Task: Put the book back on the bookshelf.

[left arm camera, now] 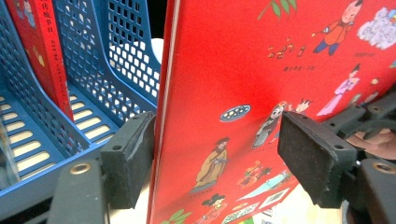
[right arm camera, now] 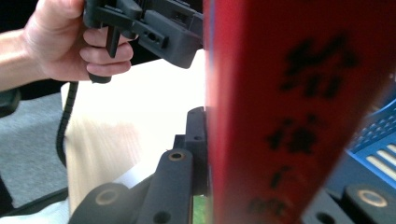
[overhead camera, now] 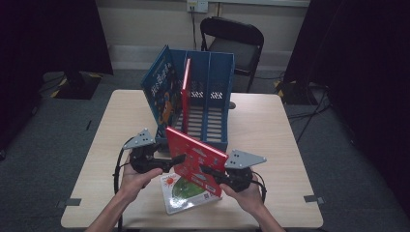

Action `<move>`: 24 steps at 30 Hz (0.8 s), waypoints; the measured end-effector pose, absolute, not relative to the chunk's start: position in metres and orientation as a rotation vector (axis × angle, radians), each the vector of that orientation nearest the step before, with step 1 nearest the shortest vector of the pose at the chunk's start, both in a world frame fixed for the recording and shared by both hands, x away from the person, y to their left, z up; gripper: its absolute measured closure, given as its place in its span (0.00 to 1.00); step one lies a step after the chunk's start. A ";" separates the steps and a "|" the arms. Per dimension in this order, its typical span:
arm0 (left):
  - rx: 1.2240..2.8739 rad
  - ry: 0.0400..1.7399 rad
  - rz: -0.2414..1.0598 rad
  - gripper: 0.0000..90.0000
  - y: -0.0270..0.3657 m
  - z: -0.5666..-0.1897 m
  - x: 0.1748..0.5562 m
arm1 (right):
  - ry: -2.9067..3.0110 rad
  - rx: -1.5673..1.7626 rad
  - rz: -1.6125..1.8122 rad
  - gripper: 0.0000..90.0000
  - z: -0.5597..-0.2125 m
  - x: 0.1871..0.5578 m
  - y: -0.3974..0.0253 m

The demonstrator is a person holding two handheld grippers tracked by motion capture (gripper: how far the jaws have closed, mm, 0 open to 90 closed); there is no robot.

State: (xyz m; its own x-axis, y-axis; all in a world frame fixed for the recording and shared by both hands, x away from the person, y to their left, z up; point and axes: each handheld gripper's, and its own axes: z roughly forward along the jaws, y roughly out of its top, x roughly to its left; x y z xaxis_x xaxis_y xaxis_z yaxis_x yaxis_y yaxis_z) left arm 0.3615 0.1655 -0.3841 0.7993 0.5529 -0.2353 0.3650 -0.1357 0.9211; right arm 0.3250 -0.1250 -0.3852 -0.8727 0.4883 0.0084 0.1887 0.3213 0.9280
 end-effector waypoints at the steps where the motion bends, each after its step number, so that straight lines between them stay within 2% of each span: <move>1: 1.756 0.721 0.193 0.31 0.166 -0.384 0.362 | 2.315 0.612 1.561 0.89 -0.385 0.324 -0.124; 13: 1.822 0.852 0.226 0.19 0.195 -0.402 0.352 | 2.310 0.692 1.577 0.89 -0.382 0.331 -0.125; 19: 1.829 0.968 0.258 0.19 0.211 -0.416 0.349 | 2.297 0.707 1.592 0.89 -0.382 0.332 -0.127; 22: 1.823 0.971 0.241 0.19 0.220 -0.418 0.348 | 2.293 0.707 1.594 0.89 -0.380 0.331 -0.128; 24: 1.841 0.970 0.288 0.19 0.223 -0.417 0.345 | 2.290 0.709 1.599 0.89 -0.379 0.330 -0.131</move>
